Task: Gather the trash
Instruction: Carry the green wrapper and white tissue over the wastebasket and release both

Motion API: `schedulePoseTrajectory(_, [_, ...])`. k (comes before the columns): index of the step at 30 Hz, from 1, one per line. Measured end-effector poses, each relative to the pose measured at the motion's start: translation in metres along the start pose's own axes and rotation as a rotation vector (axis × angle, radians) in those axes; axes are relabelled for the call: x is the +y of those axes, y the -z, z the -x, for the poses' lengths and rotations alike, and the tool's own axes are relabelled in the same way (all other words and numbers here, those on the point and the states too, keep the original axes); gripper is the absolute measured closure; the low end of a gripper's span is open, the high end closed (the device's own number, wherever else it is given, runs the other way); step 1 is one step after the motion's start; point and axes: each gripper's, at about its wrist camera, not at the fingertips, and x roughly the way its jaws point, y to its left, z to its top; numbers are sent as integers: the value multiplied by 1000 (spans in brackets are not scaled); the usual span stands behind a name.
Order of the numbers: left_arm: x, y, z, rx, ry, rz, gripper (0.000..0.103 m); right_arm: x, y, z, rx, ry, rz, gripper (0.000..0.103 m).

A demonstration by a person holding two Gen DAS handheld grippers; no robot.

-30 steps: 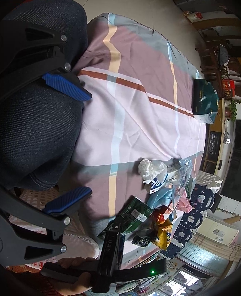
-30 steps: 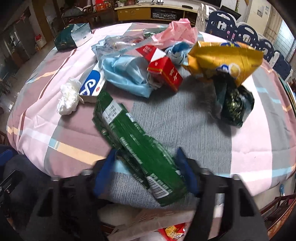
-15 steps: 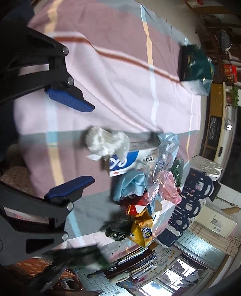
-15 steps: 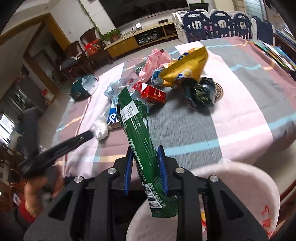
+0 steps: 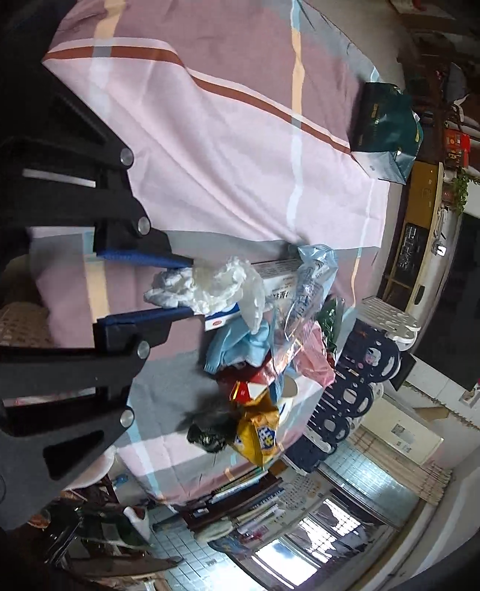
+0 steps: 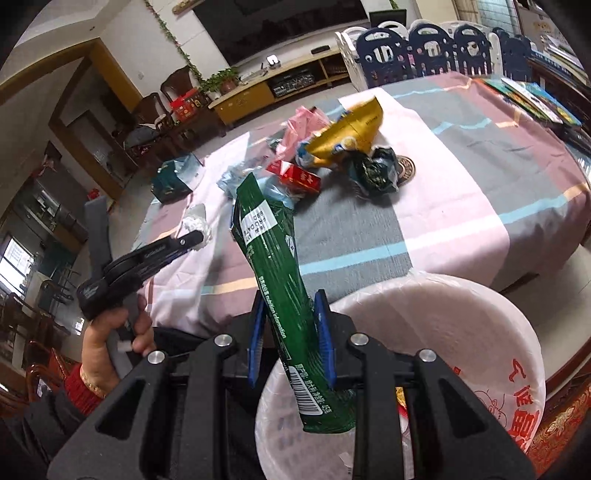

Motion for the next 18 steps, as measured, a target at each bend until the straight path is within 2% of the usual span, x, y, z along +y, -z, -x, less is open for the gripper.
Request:
schedulePoseTrajectory(2, [-1, 13, 20, -2, 9, 13, 81, 9, -1, 5, -11, 2, 24, 76])
schedulePoseTrajectory(4, [-7, 25, 41, -6, -15, -13, 81, 18, -2, 8, -18, 8, 46, 76])
schedulePoseTrajectory(7, [-25, 38, 76, -59, -76, -127, 81, 28, -1, 10, -19, 16, 69, 76])
schedulePoseTrajectory(10, [-38, 47, 107, -113, -102, -217, 81, 36, 4, 6, -6, 19, 81, 76])
schedulePoseTrajectory(18, [-43, 52, 155, -172, -77, -214, 80, 62, 7, 15, -5, 22, 141, 76])
